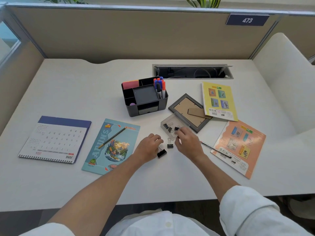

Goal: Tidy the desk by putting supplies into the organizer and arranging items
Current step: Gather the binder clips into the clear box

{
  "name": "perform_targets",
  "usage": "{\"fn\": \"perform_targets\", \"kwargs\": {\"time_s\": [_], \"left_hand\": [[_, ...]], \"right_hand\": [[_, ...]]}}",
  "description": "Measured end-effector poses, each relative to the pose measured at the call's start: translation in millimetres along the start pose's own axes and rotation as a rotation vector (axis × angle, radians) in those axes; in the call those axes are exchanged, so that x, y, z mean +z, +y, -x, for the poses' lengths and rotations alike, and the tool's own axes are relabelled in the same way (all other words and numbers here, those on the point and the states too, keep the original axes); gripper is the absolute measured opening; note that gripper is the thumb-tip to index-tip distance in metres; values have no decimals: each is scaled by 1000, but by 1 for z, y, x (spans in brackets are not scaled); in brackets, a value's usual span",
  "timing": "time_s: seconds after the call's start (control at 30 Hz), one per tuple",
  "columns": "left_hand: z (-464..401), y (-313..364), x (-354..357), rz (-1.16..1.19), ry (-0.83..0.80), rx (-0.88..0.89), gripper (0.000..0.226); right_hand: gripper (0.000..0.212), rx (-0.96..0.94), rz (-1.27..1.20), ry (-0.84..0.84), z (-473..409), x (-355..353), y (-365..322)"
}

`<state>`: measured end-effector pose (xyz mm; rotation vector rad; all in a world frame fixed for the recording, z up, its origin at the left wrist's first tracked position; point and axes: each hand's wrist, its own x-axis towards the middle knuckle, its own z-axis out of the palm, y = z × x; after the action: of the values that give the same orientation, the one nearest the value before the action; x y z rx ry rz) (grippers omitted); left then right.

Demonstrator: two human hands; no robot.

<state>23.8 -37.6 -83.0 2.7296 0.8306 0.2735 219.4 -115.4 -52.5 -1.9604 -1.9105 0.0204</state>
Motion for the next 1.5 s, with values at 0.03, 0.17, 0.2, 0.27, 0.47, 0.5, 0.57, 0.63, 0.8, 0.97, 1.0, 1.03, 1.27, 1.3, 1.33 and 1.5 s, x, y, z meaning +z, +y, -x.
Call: {"fn": "perform_targets", "kwargs": {"time_s": [0.03, 0.17, 0.2, 0.27, 0.47, 0.5, 0.57, 0.63, 0.8, 0.97, 1.0, 1.03, 1.27, 1.3, 1.33, 1.5], "left_hand": [[-2, 1, -2, 15, 7, -7, 38], [-11, 7, -5, 65, -36, -33, 34], [-11, 9, -5, 73, -62, -48, 34], [-12, 10, -4, 75, -102, -62, 38], [1, -7, -2, 78, -44, -151, 44], [4, -10, -2, 79, -23, -181, 45], [9, -15, -1, 77, 7, -195, 47], [12, -18, -1, 71, -13, -166, 55], [15, -14, 1, 4, -156, -50, 65], [9, -2, 0, -110, -253, 36, 59], [7, -1, 0, -127, -255, 47, 53], [6, 0, -1, -136, -260, 48, 48], [-2, 6, -3, 4, -298, -33, 33], [-3, 5, -3, 39, -285, -56, 31], [-3, 4, -3, 74, -262, -82, 29], [-6, -4, -9, 168, 27, -137, 22]], "right_hand": [[13, 23, 13, -25, -7, -1, 1], [13, 78, 69, -157, -28, -3, 3], [15, 70, 86, -185, -32, -2, 4], [19, 45, 96, -223, -38, -1, 4], [13, 36, 31, -101, -34, 2, 6], [10, 15, 21, -64, -30, 4, 5], [7, -61, 14, -42, -18, 6, -1], [6, -170, 26, -79, -5, 12, -6], [20, -285, 173, -245, 19, 32, -9], [29, -229, 211, -266, 20, 41, -6], [29, -227, 221, -271, 19, 41, -6], [28, -229, 231, -270, 17, 40, -6], [23, -323, 174, -235, 12, 36, -9], [21, -338, 149, -215, 13, 37, -9], [18, -349, 127, -192, 14, 37, -10], [13, -332, 74, -16, 7, 28, -16]]}}
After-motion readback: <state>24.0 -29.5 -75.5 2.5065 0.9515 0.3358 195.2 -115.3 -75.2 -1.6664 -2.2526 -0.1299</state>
